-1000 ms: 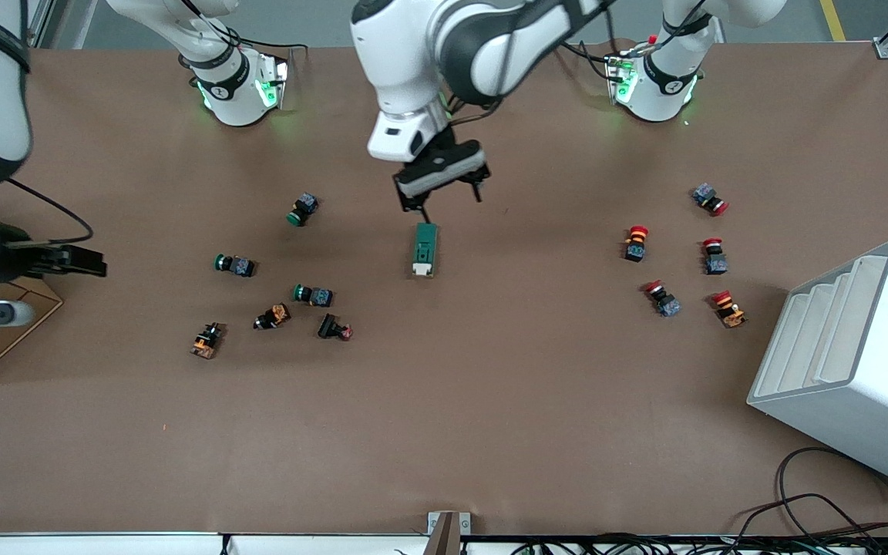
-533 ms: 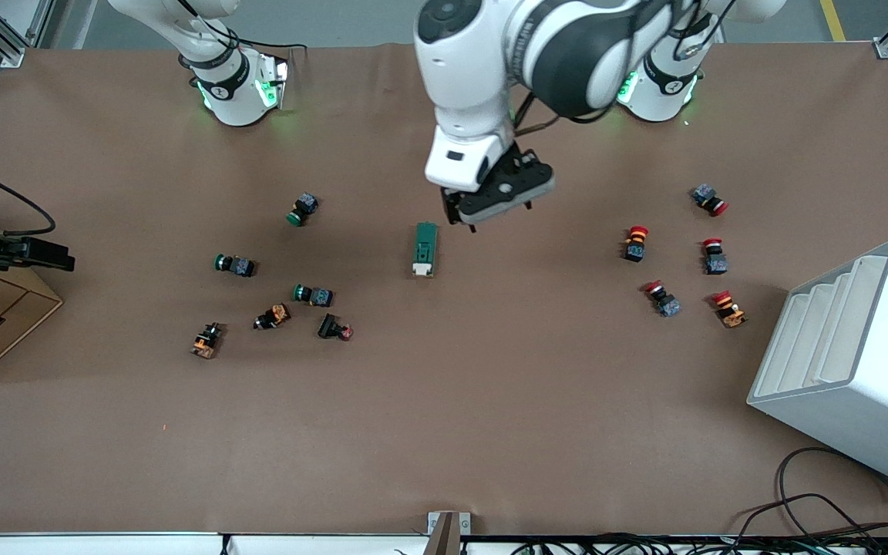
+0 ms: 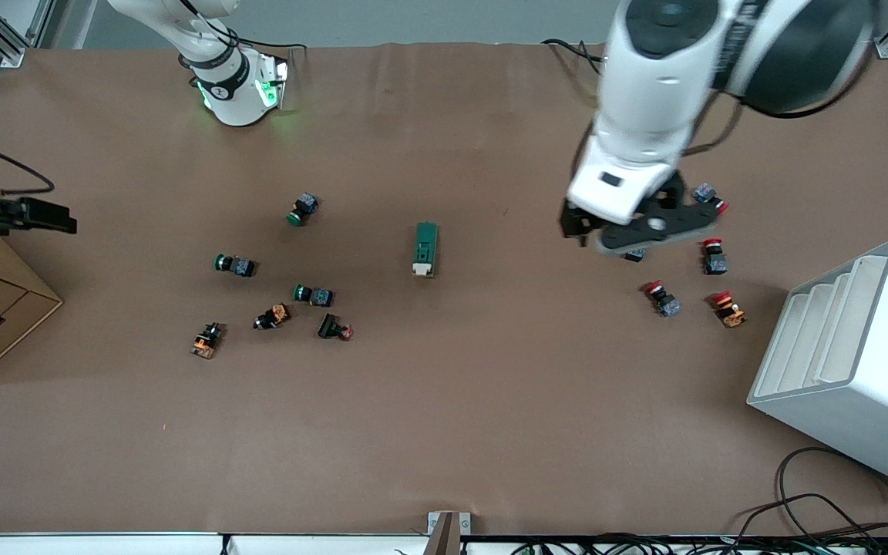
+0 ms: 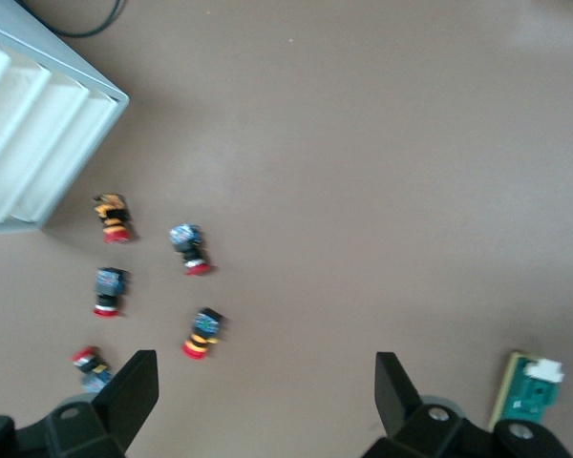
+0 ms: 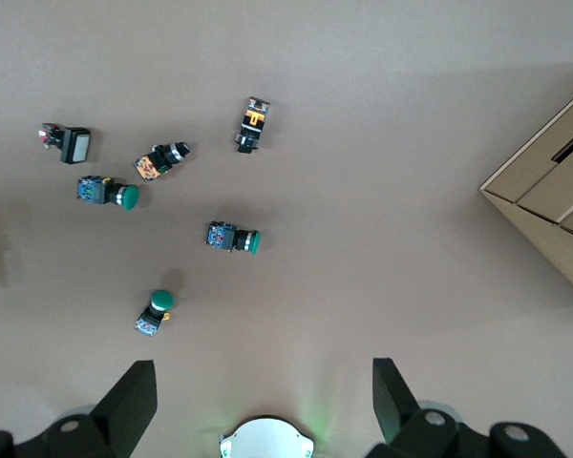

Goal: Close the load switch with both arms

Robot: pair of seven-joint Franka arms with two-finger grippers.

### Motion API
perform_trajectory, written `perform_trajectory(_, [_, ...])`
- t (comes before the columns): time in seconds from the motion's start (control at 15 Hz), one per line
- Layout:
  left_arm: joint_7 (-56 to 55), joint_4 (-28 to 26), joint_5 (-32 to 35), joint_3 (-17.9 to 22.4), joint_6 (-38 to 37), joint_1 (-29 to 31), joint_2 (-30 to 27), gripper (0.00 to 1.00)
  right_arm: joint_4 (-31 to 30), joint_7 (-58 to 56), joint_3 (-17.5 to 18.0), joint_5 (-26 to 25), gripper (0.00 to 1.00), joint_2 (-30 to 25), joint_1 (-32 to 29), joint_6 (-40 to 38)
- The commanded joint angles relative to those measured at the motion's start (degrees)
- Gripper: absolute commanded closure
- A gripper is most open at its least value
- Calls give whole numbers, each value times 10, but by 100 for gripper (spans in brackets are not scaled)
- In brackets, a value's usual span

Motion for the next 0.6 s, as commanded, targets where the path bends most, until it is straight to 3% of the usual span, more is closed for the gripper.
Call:
perform_trajectory(0.0, [61,-3,-26,-3,-14,34,-22,0,-64,0,-1,-1,0,-56,5,22])
perform_trajectory(0.27, [118,3,-46,-3,-14,78,-22,0,-158,2,-4,2,0,-128,15,72])
perform_trajectory(0.53, [152,2,-75,-6,-14,119,-28,0,-155,3,-4,6,0,-143,11,65])
